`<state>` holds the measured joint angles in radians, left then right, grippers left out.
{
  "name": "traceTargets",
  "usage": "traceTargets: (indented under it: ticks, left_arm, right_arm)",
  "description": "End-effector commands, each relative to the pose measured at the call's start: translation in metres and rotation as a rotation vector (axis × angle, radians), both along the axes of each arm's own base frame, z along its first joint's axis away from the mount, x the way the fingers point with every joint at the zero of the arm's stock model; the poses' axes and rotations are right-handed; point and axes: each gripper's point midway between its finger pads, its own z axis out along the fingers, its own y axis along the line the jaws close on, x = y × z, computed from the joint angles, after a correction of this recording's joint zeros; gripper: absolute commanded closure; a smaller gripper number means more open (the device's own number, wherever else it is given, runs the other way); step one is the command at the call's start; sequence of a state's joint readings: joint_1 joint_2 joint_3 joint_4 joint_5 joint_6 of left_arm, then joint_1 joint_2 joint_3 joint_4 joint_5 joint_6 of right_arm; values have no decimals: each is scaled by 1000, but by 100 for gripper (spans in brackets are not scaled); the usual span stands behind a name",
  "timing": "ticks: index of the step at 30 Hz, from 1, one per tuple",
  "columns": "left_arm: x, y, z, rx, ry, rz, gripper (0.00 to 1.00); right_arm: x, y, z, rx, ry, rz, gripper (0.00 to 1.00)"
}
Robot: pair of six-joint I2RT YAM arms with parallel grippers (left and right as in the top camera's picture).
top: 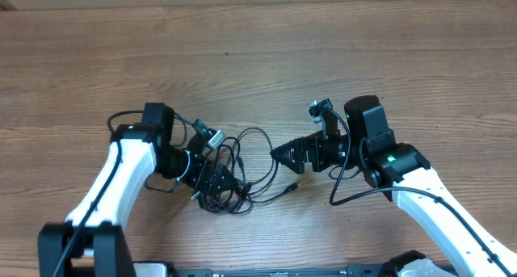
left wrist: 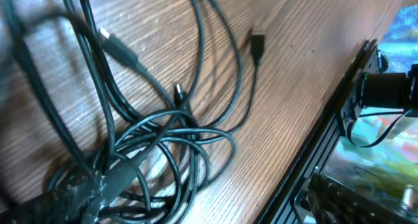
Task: Untangle cables
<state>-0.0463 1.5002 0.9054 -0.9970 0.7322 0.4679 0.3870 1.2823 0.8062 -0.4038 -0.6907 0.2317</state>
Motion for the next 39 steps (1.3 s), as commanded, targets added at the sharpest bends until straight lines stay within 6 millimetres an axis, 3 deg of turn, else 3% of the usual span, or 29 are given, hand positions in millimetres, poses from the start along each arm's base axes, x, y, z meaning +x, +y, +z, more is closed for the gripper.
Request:
traceTargets:
  ticks: [1,8,11,23,27,39]
  left_arm:
    - [10,6,23,37,-100,28,0]
    - [10,28,30,184,-113,159,0]
    - [3,42,20,279,-75,186,0]
    - [-15,45,-33,291,0,259,0]
    - [-16,61,-51,384,13,334,0]
    - [-5,78,-68,472,-47,403,0]
  right_arm:
    - [3,2,5,-1,-24,0,0]
    - [5,1,5,-7,-30,-8,0]
    - [6,1,5,-8,-36,-10,0]
    - [8,0,5,-15,-42,-19,0]
    - [10,0,5,-16,-51,-23,0]
    - [11,0,6,-11,-53,-27,0]
